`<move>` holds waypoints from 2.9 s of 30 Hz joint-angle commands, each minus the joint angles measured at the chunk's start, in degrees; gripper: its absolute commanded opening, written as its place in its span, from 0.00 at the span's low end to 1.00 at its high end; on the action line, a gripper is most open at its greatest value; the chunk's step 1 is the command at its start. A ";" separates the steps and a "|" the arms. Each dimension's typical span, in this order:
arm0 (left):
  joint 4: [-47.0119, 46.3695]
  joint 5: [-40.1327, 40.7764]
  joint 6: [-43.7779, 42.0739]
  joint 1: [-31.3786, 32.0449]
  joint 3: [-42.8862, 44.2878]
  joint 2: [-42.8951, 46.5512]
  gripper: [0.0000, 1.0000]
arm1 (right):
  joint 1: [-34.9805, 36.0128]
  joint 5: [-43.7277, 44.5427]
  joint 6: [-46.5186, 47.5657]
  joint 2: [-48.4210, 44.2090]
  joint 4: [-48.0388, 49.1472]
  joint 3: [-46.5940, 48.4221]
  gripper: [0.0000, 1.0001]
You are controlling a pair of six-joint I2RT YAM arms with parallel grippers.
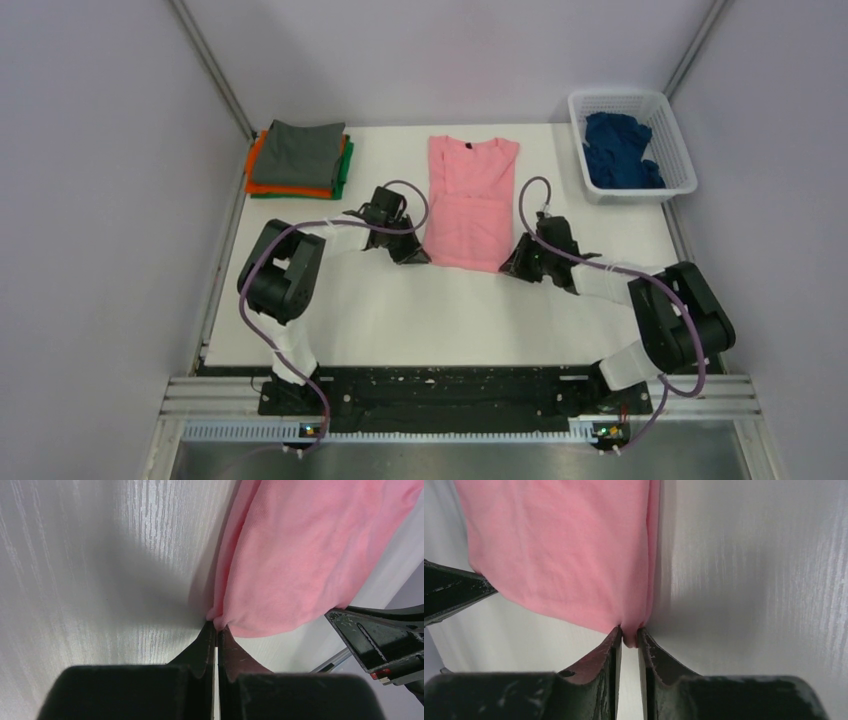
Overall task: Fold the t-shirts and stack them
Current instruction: Grab one side of the 2/3 rectangular tshirt with both arms, then fold the long partially folded tshirt into a neat square, then put the neatly folded tshirt into the corner of the board with the left arm
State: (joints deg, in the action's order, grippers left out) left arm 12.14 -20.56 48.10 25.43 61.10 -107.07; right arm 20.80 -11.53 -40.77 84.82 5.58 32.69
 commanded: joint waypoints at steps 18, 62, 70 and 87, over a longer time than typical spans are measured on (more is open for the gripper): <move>12.72 13.78 7.60 13.40 -25.04 46.99 0.00 | 10.49 -4.66 2.09 -37.55 -41.90 3.16 0.00; 11.42 9.67 -9.72 -8.64 36.20 -11.39 0.00 | -5.92 10.40 10.29 16.35 -13.88 40.19 0.00; 16.51 7.64 -10.08 -9.10 46.48 -17.32 0.98 | -7.43 7.23 10.04 23.81 -14.62 49.79 0.86; 17.48 6.74 -14.78 -5.83 29.91 -14.56 0.90 | -7.35 2.92 11.83 -13.23 -10.89 11.45 0.99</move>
State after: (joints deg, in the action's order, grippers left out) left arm 27.90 -15.18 35.16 18.70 89.73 -119.52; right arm 13.37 -7.38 -29.95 77.65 -6.02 48.25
